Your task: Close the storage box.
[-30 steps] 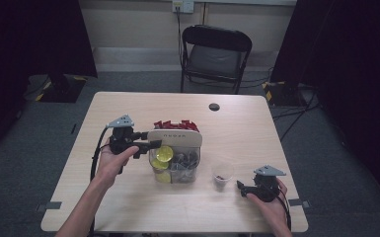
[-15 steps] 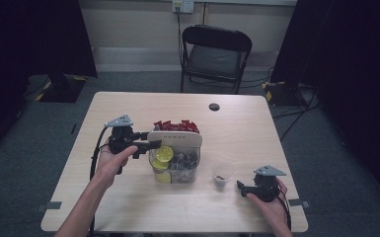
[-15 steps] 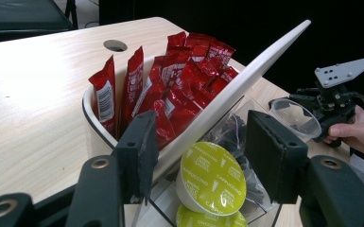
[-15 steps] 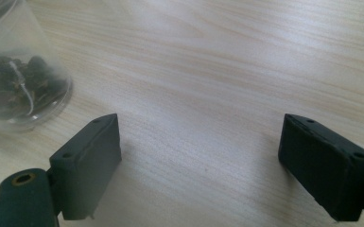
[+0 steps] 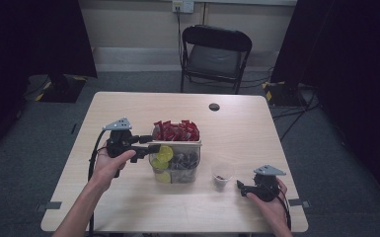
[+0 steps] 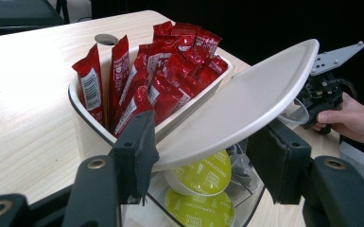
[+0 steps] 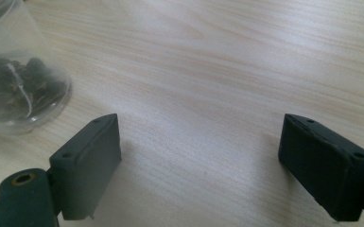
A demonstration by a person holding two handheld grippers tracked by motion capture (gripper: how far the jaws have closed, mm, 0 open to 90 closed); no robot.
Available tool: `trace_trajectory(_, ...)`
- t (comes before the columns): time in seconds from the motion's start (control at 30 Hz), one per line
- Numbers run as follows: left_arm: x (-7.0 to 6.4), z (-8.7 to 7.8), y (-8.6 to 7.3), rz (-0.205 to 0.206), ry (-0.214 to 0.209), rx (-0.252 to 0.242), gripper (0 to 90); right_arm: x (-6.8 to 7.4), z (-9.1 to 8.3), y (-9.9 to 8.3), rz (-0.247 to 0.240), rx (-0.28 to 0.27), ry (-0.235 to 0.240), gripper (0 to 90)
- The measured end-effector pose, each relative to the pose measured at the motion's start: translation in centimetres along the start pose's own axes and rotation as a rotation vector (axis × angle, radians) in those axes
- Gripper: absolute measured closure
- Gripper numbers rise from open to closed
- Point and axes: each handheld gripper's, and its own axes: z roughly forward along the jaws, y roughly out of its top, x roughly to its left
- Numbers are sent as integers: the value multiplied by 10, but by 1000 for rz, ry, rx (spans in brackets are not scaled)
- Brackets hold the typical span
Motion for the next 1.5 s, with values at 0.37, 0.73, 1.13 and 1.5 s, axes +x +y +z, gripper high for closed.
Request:
trace_trajectory(0.37, -7, 2, -2, 11, 3, 12, 327, 0, 0, 0, 0, 0, 0, 134)
trace_trajectory(0.73, -4, -3, -10, -5, 51, 28, 181, -1, 1, 1, 2, -1, -1, 134)
trace_trajectory(1.13, -3, -11, -21, 0, 60, 42, 181, -1, 1, 1, 3, -1, -1, 133)
trace_trajectory(1.5, 7, -17, -34, 3, 112, 95, 203, -1, 1, 1, 3, -1, -1, 134)
